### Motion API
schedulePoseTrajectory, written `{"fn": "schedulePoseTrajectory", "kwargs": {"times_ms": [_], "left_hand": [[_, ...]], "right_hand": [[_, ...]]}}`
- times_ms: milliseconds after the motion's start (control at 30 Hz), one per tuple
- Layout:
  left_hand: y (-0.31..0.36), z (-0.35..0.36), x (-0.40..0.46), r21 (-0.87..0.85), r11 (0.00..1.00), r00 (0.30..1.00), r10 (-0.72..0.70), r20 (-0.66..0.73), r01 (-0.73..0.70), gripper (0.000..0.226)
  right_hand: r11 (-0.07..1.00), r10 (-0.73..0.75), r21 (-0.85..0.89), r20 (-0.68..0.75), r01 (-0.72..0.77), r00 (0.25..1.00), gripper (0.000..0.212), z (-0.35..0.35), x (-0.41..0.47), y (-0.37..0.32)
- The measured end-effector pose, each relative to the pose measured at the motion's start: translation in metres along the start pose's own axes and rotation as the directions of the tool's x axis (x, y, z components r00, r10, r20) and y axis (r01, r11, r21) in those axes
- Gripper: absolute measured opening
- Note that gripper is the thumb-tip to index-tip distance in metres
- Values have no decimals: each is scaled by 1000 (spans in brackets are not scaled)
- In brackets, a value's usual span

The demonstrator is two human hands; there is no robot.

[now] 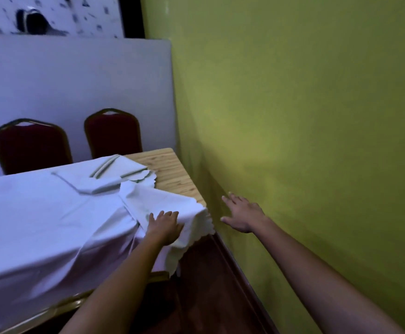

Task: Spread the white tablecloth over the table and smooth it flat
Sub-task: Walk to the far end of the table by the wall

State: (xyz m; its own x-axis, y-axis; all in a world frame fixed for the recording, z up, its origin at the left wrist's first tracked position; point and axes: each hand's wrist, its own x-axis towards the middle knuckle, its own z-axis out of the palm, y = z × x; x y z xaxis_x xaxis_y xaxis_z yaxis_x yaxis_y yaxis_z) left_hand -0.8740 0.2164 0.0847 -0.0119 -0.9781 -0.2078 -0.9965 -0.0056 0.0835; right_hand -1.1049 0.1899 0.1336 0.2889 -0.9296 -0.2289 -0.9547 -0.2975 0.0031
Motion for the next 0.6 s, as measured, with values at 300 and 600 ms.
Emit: {"fn": "schedulePoseTrajectory", "kwargs": {"times_ms": [300,600], "left_hand": [[-50,-12,87,-30,974,974,-224,-28,223,54],[-73,-12,202,-118,923,923,-376,-74,367,61]], "right_hand": [[989,-150,7,25,150,988,75,-4,122,6],[955,-282,-74,87,289,955,74,-34,260,-7]]}}
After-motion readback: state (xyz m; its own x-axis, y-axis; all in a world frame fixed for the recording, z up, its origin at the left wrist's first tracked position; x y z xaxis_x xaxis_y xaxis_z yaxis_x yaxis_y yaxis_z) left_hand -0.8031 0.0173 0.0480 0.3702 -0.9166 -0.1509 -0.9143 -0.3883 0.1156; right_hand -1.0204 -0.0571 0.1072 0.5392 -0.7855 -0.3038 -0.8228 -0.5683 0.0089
